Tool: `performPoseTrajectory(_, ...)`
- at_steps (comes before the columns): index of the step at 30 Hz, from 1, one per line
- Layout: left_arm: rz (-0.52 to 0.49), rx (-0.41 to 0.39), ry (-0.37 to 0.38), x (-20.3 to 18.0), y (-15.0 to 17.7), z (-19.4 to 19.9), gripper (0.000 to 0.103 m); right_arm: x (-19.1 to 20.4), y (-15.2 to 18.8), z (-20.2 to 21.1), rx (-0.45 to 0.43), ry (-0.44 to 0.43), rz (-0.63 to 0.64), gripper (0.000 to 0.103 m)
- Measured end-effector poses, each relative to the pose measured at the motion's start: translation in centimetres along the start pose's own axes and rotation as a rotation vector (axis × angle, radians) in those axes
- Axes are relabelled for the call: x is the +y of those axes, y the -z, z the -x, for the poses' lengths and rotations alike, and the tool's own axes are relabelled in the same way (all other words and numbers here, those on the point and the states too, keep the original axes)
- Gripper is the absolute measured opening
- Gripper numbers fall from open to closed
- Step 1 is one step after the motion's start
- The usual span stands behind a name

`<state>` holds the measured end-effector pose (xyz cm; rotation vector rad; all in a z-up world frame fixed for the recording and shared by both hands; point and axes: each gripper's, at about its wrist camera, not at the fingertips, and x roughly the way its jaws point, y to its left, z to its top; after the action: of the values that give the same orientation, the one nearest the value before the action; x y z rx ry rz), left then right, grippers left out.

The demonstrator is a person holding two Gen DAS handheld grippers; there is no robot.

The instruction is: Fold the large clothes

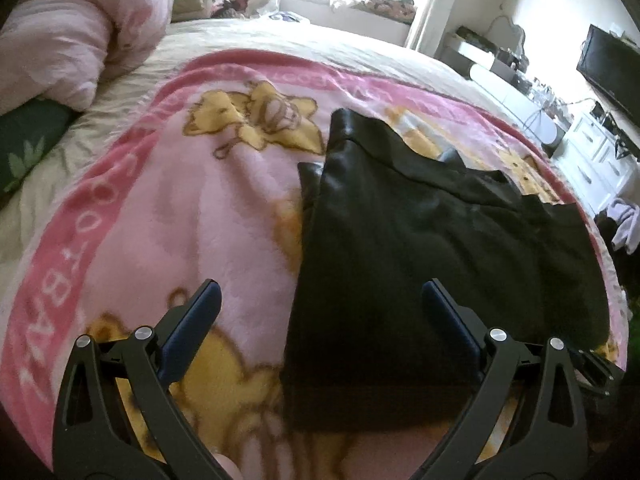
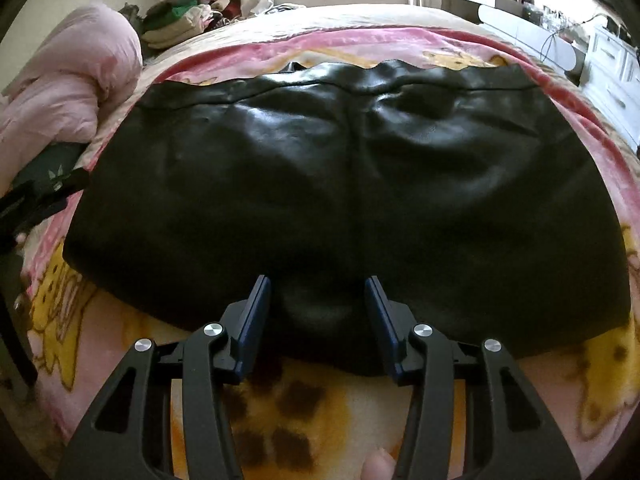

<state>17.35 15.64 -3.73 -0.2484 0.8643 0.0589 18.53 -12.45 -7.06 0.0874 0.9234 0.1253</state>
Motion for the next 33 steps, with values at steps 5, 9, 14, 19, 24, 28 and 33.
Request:
performPoseTrajectory(5,0.033,0.088,0.080,0.1,-0.5,-4.1,0.094,-0.4,-0.2,0.3,0.010,-0.018,0.005,0.047)
performPoseTrajectory(9,0.107,0.114,0.185,0.5,-0.2,-5.2,0.070,-0.9,-2.4,2.1,-0.023,-0.076,-0.018,0.039)
performPoseTrajectory(14,0.067,0.101,0.171,-0.3,-0.1,-4.0,0.057,-0.7,-7.2,1.2,-0.079,-0.028,-0.004,0.038)
performPoseTrajectory(19,0.072,0.089,0.185,-0.1,-0.4,-3.1,0.049,-0.4,-12.3,-2.0,-0.082,0.015,-0.042,0.033)
performPoseTrajectory(24,0.076,0.076,0.200,-0.3,-1.2,-2.8,0.045,-1.0,-15.5,-6.6,0.001,0.046,-0.070,0.033)
performPoseTrajectory(28,0.068,0.054,0.211,-0.5,-1.5,-2.2,0.041,-1.6,-14.7,-9.9,0.067,0.063,-0.067,0.033)
performPoseTrajectory(33,0.080,0.059,0.215,-0.3,-1.5,-2.2,0.041,-2.0,-14.9,-8.1,0.043,0.018,-0.078,0.029)
